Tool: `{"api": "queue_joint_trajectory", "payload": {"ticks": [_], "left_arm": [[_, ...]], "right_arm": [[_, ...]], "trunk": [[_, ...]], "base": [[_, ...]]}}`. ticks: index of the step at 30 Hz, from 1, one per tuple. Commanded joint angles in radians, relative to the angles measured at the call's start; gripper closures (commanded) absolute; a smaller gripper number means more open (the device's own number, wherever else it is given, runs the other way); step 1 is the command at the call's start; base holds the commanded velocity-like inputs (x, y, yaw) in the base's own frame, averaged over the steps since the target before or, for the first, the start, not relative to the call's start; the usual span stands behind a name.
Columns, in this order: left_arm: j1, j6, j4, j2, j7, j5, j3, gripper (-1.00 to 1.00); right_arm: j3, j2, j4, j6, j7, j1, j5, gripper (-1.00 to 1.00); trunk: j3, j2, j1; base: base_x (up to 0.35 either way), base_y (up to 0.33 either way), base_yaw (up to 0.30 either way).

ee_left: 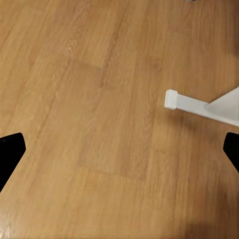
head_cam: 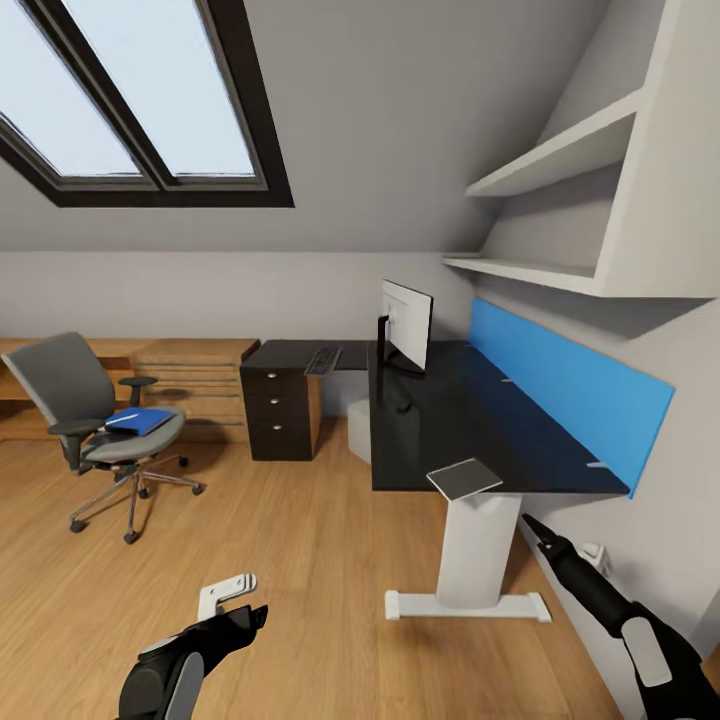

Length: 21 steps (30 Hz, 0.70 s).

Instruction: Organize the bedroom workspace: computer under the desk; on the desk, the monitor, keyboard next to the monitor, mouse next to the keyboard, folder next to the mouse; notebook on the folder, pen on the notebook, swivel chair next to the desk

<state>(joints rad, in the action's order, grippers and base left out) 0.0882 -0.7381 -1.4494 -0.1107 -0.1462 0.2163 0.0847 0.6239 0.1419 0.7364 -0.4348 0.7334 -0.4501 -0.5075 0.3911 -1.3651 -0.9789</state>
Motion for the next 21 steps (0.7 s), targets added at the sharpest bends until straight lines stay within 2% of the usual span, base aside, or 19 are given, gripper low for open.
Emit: {"api": "queue_joint_trajectory", "payload": {"ticks": [1,21], "left_arm": [[0.001,-0.004,-0.001,-0.001,-0.007,0.011,0.001,-1.0],[0.001,-0.004,0.001,-0.001,-0.008,0.011,0.0,-1.0]], "right_arm": [[0.002,-0.001,-0.001,-0.008,0.004,-0.001,-0.007,-1.0],[0.002,-0.011,-0.008,-0.008,0.008,-0.001,-0.009,-1.0]], "trunk": [[0.004,-0.008,-0.004],[0.067,-0.148,-0.081]], "base": [[0.0,0.0,0.0],[0.0,0.0,0.0]]}}
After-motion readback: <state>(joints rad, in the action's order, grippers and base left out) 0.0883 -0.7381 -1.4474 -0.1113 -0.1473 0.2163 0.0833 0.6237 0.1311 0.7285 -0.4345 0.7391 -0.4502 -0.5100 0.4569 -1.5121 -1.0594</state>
